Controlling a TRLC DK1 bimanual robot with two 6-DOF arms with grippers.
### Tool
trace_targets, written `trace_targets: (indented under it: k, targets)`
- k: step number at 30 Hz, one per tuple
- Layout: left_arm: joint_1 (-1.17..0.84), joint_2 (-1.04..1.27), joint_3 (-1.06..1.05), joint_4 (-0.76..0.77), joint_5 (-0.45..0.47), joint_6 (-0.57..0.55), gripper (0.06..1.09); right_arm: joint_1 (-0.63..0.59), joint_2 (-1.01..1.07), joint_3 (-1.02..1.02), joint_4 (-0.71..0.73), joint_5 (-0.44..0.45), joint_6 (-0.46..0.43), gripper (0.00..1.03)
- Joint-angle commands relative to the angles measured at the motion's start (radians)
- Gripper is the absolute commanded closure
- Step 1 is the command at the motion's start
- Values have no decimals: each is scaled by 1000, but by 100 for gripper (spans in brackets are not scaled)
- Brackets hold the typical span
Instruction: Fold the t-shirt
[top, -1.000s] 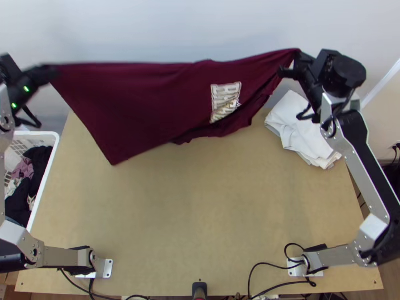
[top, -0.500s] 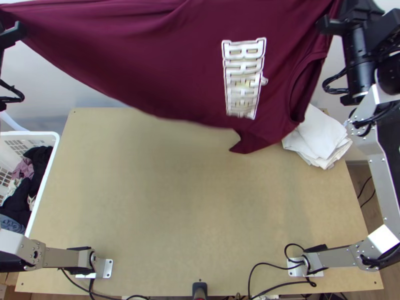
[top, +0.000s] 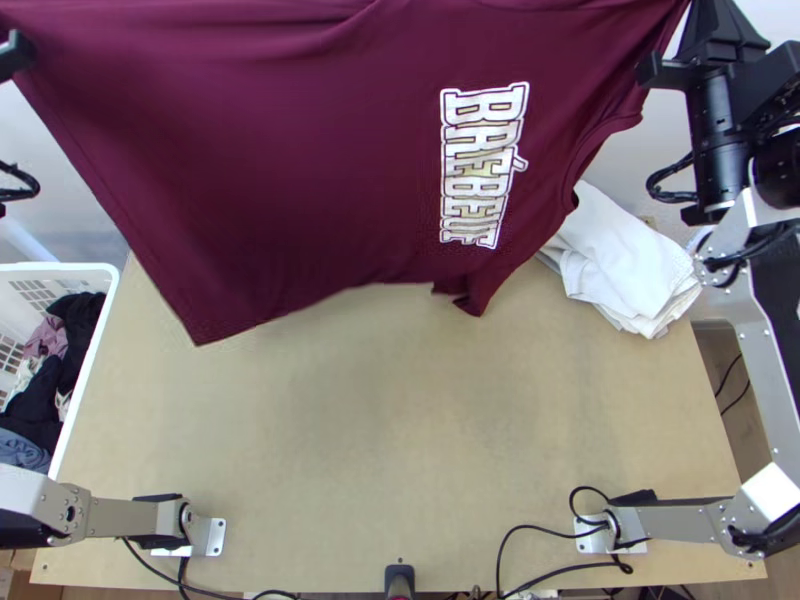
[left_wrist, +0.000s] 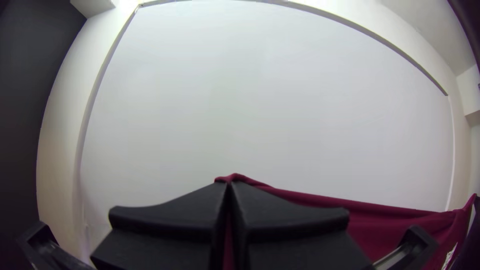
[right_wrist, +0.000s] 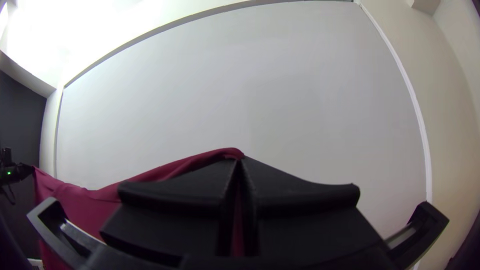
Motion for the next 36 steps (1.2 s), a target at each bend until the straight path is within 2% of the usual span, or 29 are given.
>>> trace_targets:
  k: [1, 9, 14, 17, 27, 33, 36]
  targets:
    - [17, 41, 20, 89, -30, 0, 105, -32, 60, 26, 80, 17, -18, 100]
    - [2, 106, 11, 262, -82, 10, 105, -38, 223, 250, 141, 36, -31, 100]
    - [-32, 43, 18, 317, -105, 23, 105, -13, 192, 360, 129, 38, -54, 100]
    - [-36, 0, 23, 322, -108, 26, 105, -4, 135, 359, 105, 38, -75, 100]
    - [-67, -258, -39, 169, -134, -3, 105, 8, -238, 155, -70, 36, -74, 100]
    - [-93, -505, -247, 74, -131, -3, 105, 24, -466, 6, -192, 38, -74, 100]
    - [-101, -601, -338, -11, -128, -46, 105, 24, -544, -42, -258, 41, -67, 100]
